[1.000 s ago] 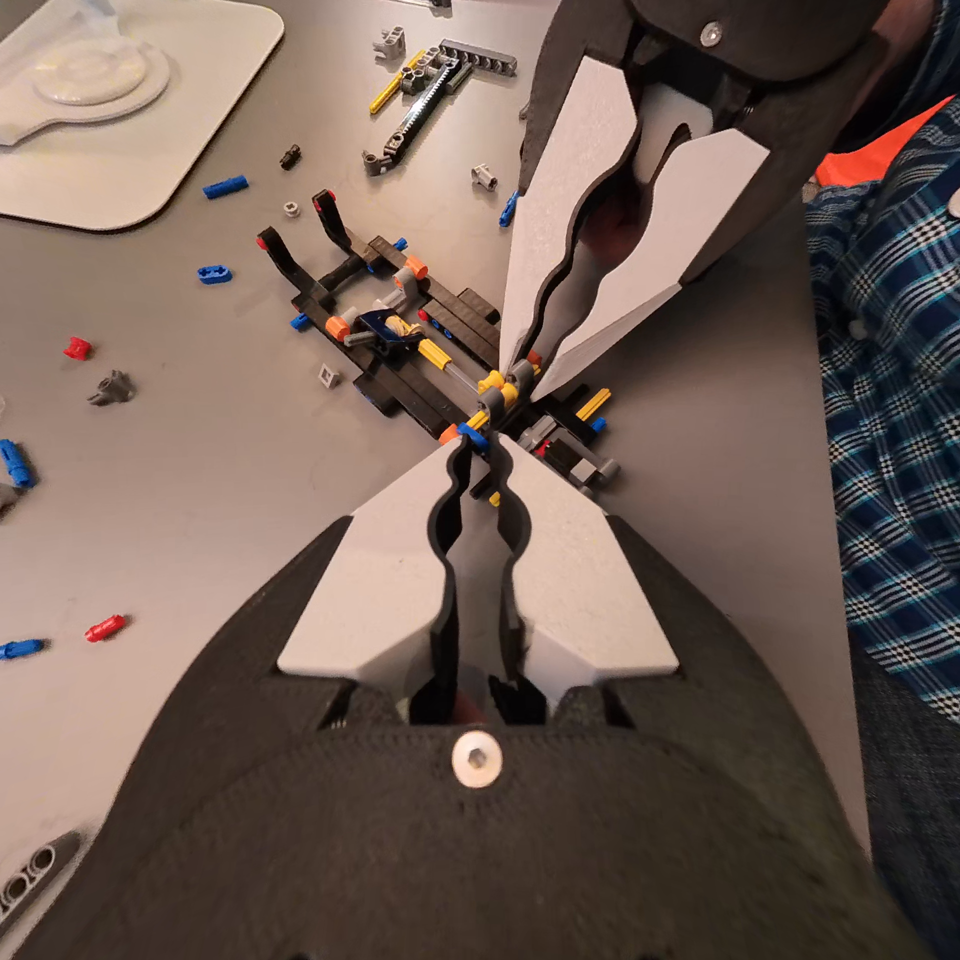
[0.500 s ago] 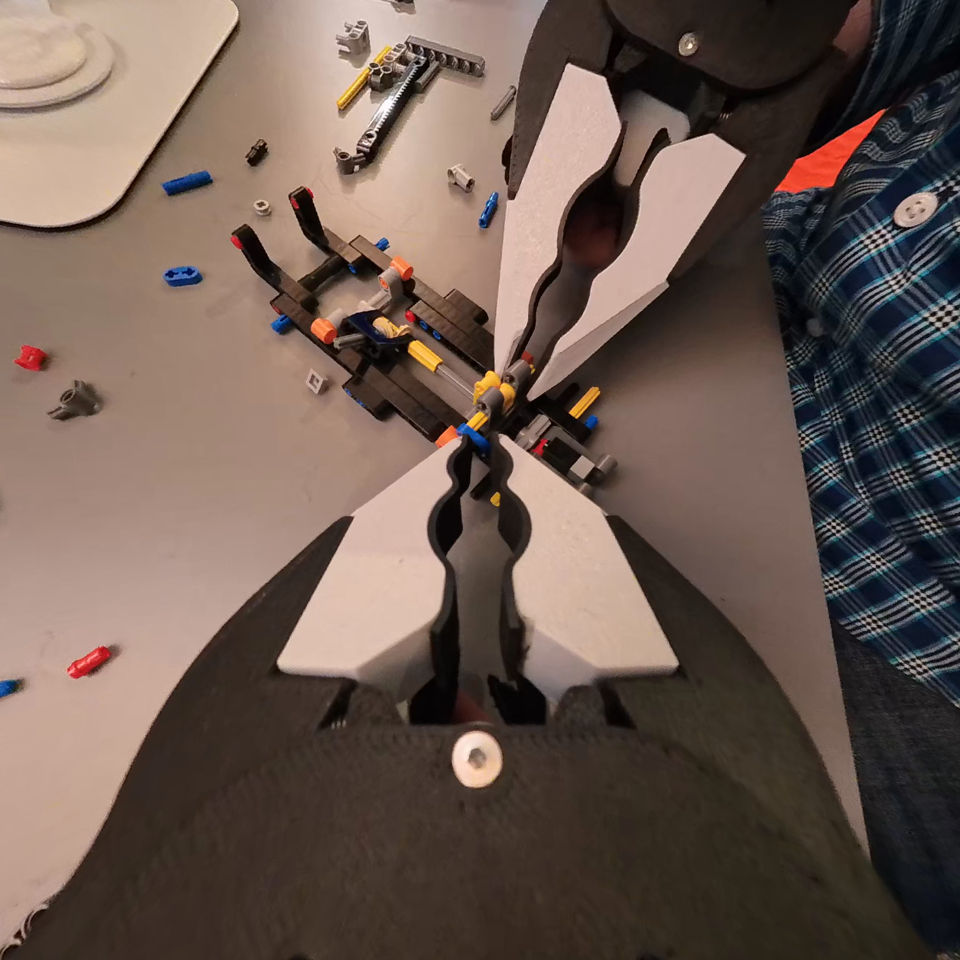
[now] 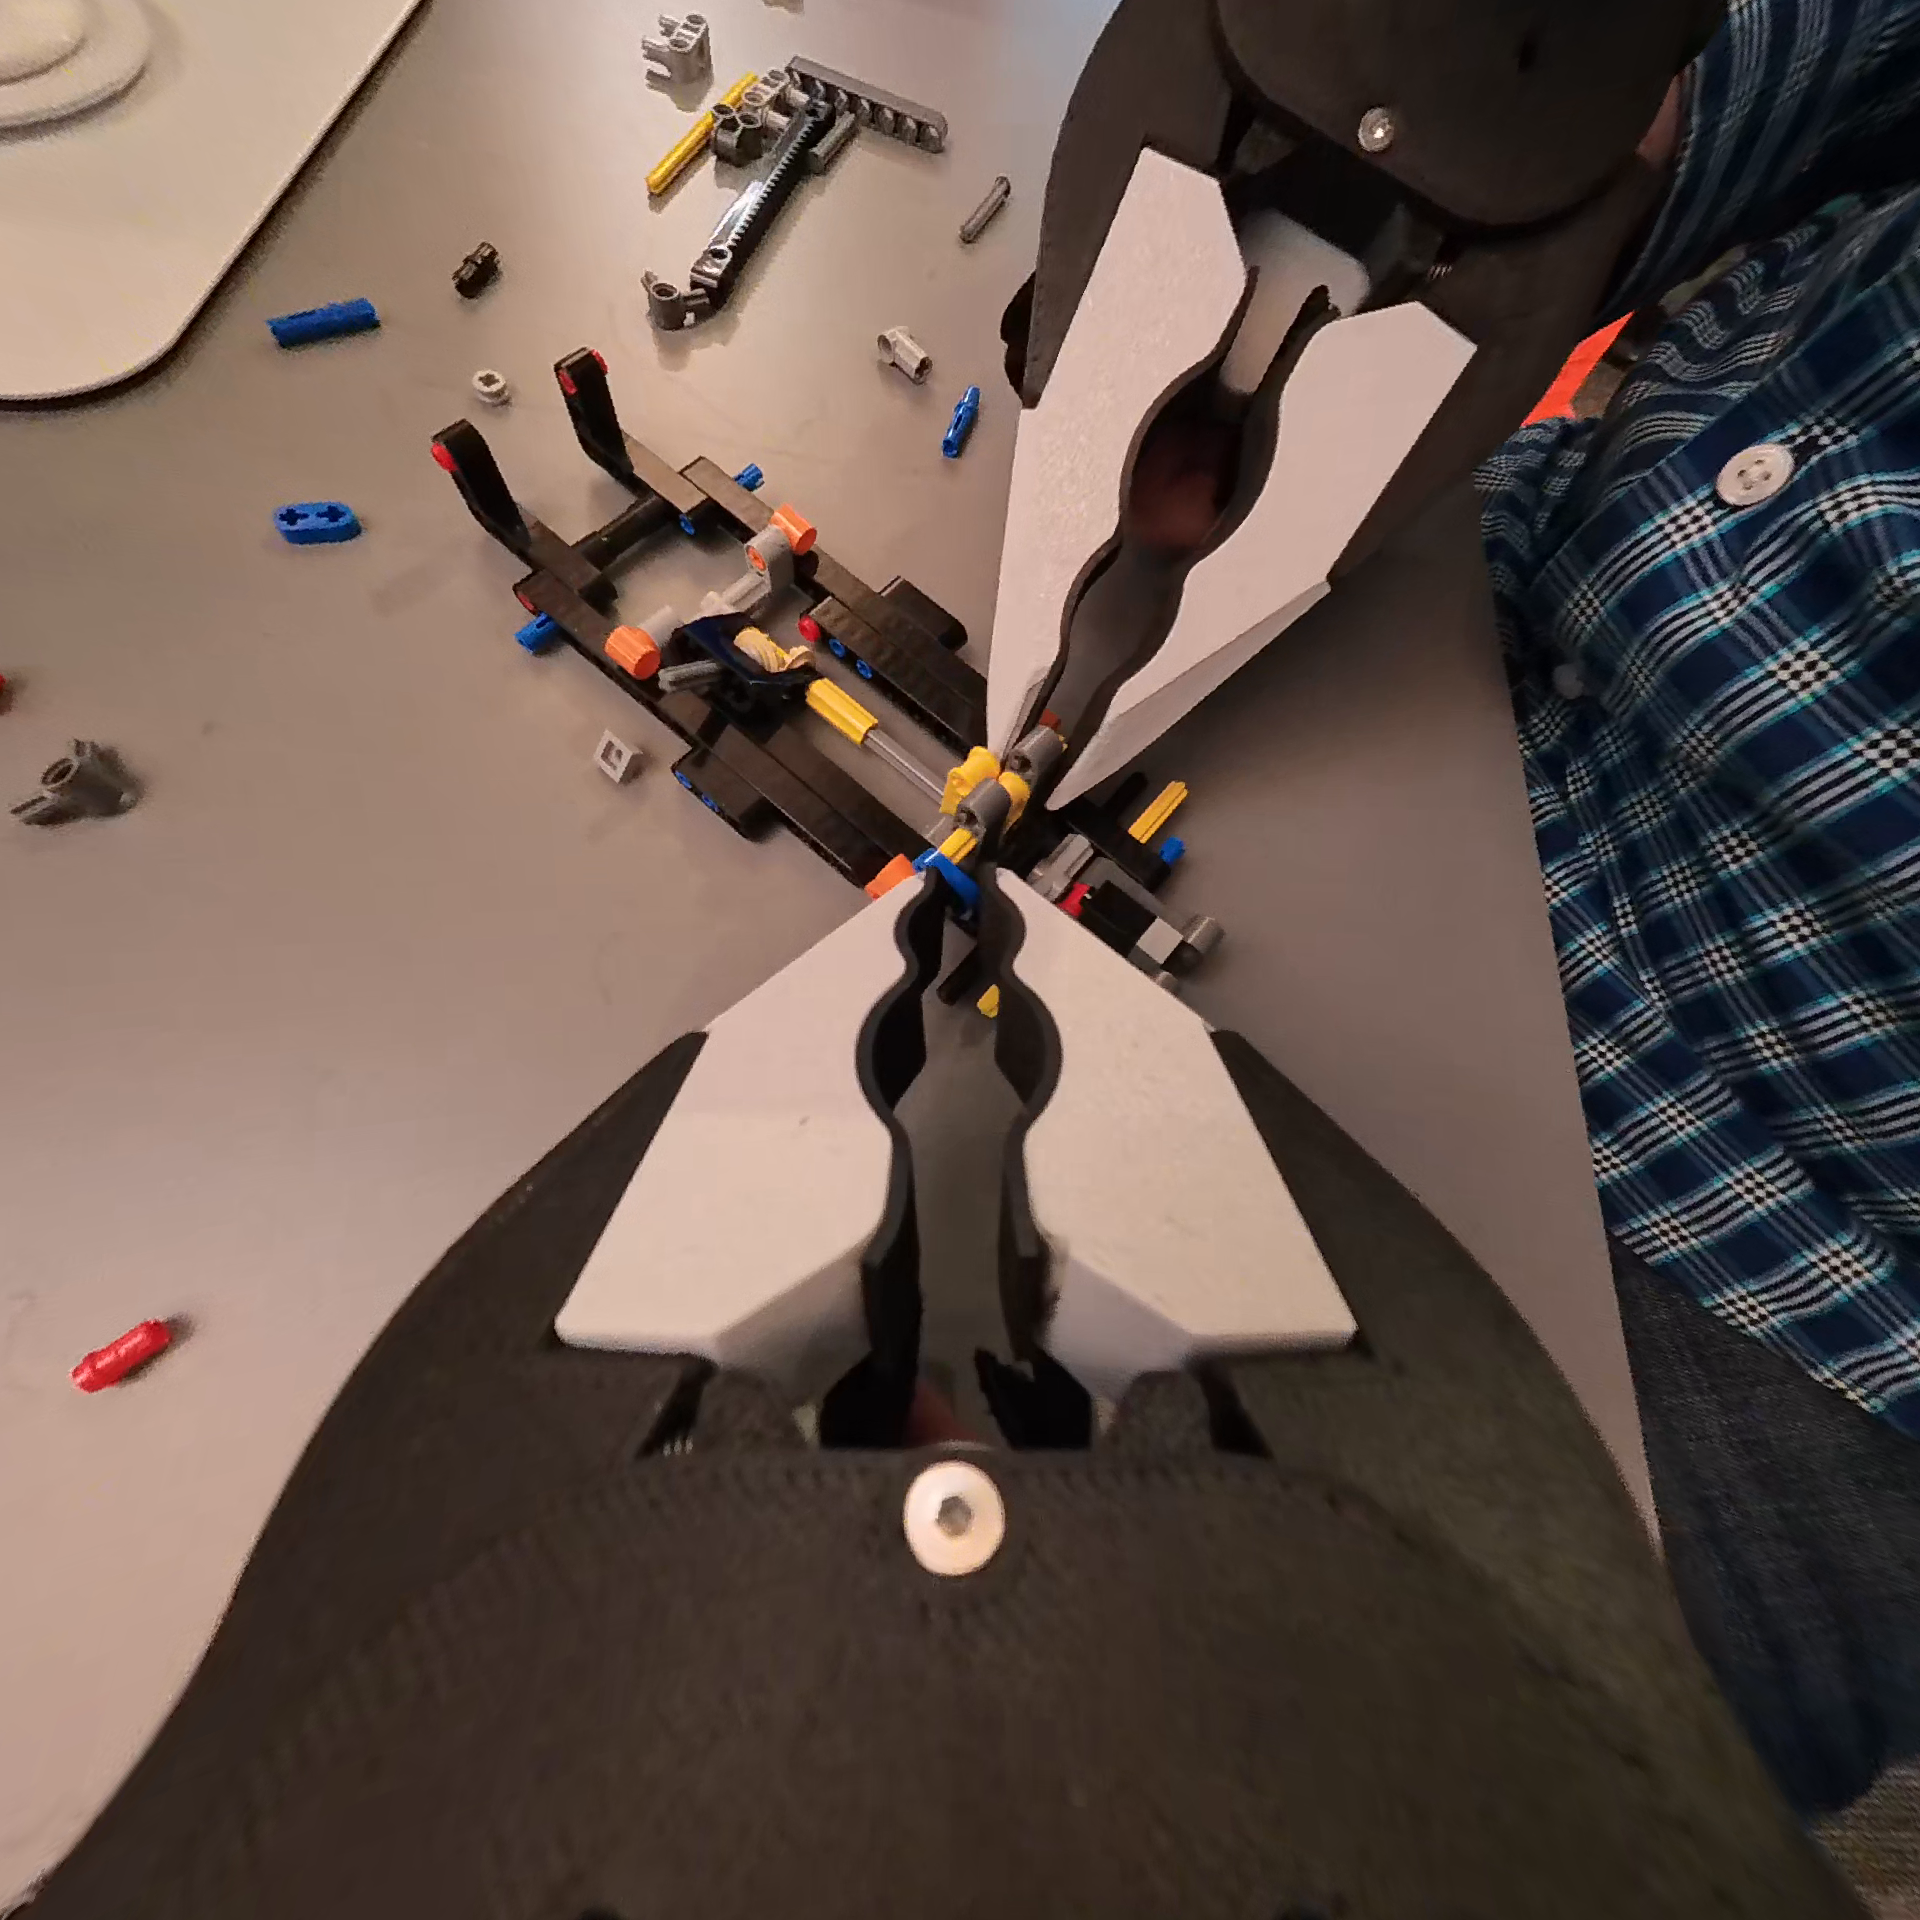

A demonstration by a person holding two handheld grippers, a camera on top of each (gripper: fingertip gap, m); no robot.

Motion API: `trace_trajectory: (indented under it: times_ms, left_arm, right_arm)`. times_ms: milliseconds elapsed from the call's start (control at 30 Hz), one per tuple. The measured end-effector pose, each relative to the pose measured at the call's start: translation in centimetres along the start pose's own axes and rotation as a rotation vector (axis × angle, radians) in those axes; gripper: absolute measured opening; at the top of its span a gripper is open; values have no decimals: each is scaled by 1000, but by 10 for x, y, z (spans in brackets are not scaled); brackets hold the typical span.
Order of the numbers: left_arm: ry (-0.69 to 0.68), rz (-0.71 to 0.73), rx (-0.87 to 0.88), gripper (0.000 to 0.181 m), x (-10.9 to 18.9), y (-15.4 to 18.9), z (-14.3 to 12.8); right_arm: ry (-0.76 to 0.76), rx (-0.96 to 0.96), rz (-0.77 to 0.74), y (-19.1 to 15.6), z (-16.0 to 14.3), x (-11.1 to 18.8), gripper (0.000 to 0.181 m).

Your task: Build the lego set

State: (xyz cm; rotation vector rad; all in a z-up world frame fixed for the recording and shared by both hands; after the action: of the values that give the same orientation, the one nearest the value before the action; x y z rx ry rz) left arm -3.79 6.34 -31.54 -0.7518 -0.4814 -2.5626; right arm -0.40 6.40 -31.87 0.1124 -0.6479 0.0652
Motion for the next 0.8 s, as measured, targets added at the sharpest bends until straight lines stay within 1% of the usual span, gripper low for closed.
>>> trace_trajectory:
  times_ms: [267, 500, 800]
  left_arm:
    - [1, -26, 75, 4, 0, 1, -1]
    - [11, -60, 235, 5, 0, 1, -2]
    - [11, -74, 237, 5, -1, 1, -1]
  right_arm:
    - [1, 3, -1, 0, 0, 0, 5]
    - [2, 7, -4, 0, 0, -1, 5]
    - [-1, 11, -10, 0, 0, -1, 5]
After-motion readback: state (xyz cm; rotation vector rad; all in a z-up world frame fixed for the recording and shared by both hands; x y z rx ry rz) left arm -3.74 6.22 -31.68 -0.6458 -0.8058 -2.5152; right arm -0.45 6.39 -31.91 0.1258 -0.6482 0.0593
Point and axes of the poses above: each gripper's, where its closed fingertips meet, x back along the fingers, z out of its top, y = z × x across the jaws, the point moved 1 cm from there along x, back along the fingers, and after that the axes turned 2 degrees about x, right-handed, at the moved point
